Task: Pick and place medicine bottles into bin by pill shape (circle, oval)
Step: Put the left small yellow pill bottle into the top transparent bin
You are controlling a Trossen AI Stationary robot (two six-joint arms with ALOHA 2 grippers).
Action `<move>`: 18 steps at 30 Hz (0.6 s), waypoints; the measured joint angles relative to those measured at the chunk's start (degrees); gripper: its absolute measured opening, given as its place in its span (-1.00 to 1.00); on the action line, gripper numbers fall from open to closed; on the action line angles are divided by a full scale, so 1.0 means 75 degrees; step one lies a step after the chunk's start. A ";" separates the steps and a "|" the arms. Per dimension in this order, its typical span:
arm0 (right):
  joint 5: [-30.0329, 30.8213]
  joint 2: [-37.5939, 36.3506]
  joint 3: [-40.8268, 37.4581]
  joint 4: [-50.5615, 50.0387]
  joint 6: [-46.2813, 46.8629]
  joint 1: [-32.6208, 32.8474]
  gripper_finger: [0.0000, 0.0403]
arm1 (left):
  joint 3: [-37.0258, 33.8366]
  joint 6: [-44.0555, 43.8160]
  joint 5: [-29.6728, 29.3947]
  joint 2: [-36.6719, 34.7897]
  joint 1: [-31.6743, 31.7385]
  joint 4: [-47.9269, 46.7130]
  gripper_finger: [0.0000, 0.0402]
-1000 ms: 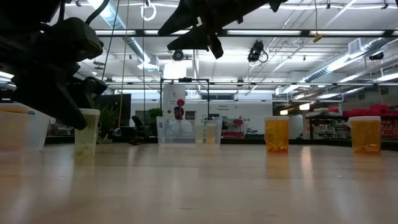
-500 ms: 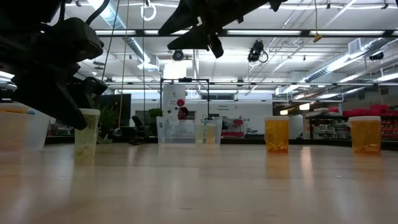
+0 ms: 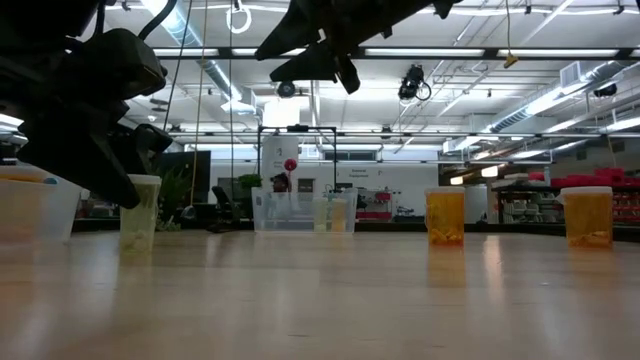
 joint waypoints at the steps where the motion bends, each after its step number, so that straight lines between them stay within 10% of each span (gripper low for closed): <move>1: -0.0004 0.0000 0.0000 -0.0016 0.0001 0.0000 -0.08 | 0.0000 0.0000 0.0000 0.0000 0.0000 0.0000 -0.38; 18: -0.0135 -0.0996 -0.0839 -0.0571 -0.2105 -0.0158 -0.08 | 0.0010 -0.0293 -0.0088 -0.0003 0.0488 0.0260 -0.37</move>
